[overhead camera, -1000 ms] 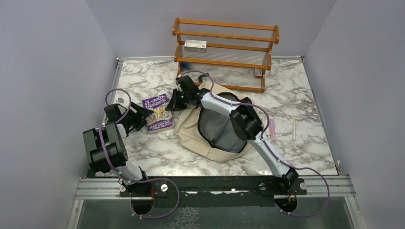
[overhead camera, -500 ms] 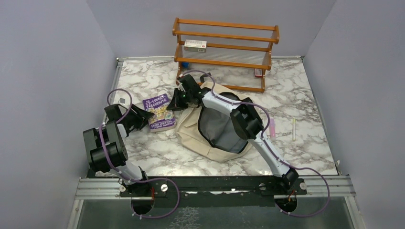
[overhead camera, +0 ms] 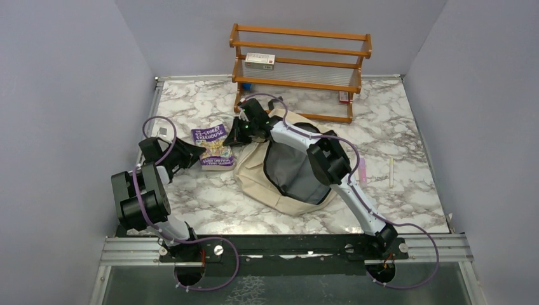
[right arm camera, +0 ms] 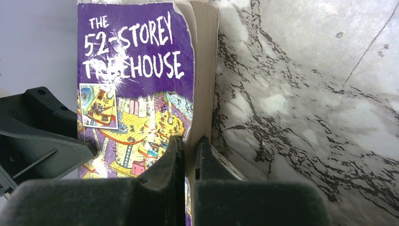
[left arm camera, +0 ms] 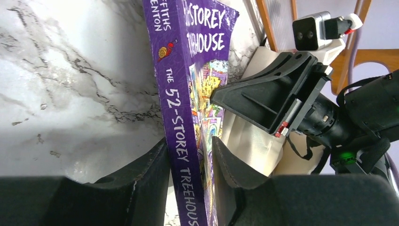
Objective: Pack the student bag
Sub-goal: Pick up the book from the center of the board.
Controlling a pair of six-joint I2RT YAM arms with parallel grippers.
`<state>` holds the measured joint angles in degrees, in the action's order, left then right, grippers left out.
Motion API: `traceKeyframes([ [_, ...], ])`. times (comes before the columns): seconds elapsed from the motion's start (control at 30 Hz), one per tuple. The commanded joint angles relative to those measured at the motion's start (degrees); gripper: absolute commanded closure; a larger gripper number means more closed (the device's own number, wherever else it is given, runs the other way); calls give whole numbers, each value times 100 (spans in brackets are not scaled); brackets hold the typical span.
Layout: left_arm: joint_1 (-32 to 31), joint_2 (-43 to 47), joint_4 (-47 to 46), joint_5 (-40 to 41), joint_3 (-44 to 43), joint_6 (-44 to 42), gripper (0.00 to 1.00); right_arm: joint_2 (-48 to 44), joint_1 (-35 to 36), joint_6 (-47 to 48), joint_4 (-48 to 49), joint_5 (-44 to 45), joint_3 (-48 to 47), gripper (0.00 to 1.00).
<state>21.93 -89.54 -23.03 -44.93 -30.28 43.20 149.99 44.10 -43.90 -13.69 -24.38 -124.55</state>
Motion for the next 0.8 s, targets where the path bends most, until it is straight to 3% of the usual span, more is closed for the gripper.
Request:
traceKeyframes([
  [0.0,-246,145,-580,-750,-21,206,63,468,55,203,-449,-129,339,99],
  [0.17,-242,90,-589,-757,-29,247,86,285,56,180,-225,-118,582,99],
  [0.3,-245,276,-576,-611,-12,308,100,-115,34,193,82,40,922,89],
  [0.5,-242,793,-144,-309,-223,156,100,-934,-40,365,445,271,1157,67],
  [0.77,-267,1485,1690,440,-1042,-943,100,-2118,-124,1050,490,853,1476,51],
])
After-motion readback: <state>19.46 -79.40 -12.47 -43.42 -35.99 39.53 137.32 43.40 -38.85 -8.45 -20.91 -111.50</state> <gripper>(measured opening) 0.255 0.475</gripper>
